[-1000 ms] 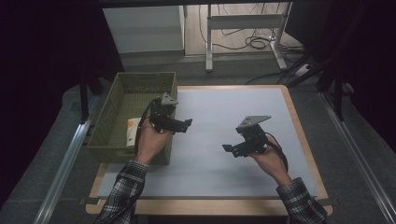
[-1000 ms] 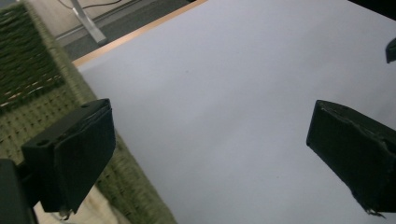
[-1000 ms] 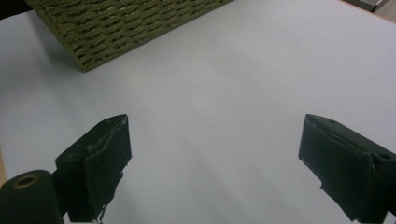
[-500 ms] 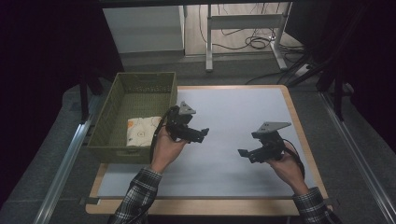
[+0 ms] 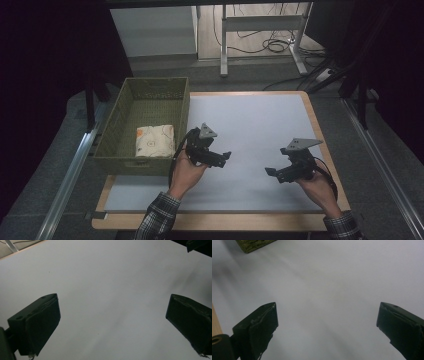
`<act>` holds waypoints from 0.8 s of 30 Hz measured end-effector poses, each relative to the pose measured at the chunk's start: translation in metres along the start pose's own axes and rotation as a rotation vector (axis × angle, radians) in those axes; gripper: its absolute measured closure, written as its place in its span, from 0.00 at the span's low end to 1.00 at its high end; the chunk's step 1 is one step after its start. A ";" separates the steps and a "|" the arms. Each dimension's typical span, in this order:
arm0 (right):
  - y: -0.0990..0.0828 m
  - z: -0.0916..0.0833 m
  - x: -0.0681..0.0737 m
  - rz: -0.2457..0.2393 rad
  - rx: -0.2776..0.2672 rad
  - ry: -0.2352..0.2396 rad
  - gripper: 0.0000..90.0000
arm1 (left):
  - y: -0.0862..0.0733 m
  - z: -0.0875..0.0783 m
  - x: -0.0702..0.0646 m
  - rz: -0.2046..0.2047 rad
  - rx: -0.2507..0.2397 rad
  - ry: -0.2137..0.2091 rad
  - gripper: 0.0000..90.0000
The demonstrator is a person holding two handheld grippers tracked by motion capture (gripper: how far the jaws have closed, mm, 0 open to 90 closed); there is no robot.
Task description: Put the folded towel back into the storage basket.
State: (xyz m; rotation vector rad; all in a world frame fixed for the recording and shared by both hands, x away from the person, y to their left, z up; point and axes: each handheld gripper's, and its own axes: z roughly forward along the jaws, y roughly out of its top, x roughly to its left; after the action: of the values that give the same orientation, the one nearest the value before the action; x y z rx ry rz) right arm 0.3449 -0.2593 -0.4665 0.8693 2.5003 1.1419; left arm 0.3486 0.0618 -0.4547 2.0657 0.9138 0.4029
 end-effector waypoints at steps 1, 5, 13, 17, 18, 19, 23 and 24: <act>-0.002 -0.001 0.000 0.002 0.001 -0.001 0.04 | -0.002 -0.001 -0.002 0.004 -0.001 0.002 0.00; -0.009 -0.006 0.001 0.010 0.003 -0.007 0.04 | -0.013 -0.005 -0.008 0.008 -0.014 -0.005 0.00; -0.023 -0.013 0.007 0.012 0.025 -0.027 0.04 | -0.041 -0.012 -0.023 0.026 -0.012 -0.015 0.00; -0.029 -0.017 0.012 0.006 0.029 -0.040 0.04 | -0.054 -0.015 -0.030 0.043 -0.009 -0.002 0.00; -0.031 -0.017 0.014 0.005 0.029 -0.045 0.04 | -0.057 -0.016 -0.031 0.043 -0.010 -0.002 0.00; -0.032 -0.018 0.016 0.003 0.027 -0.048 0.04 | -0.061 -0.016 -0.032 0.040 -0.010 -0.004 0.00; -0.039 -0.018 0.021 -0.002 0.021 -0.047 0.04 | -0.075 -0.017 -0.035 0.047 0.000 0.013 0.00; -0.042 -0.017 0.022 -0.002 0.021 -0.044 0.04 | -0.077 -0.016 -0.036 0.045 0.003 0.014 0.00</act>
State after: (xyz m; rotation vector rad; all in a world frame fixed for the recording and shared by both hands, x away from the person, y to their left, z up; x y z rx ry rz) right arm 0.3022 -0.2779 -0.4867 0.8871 2.4814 1.0859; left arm 0.2791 0.0760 -0.5047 2.0920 0.8775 0.4409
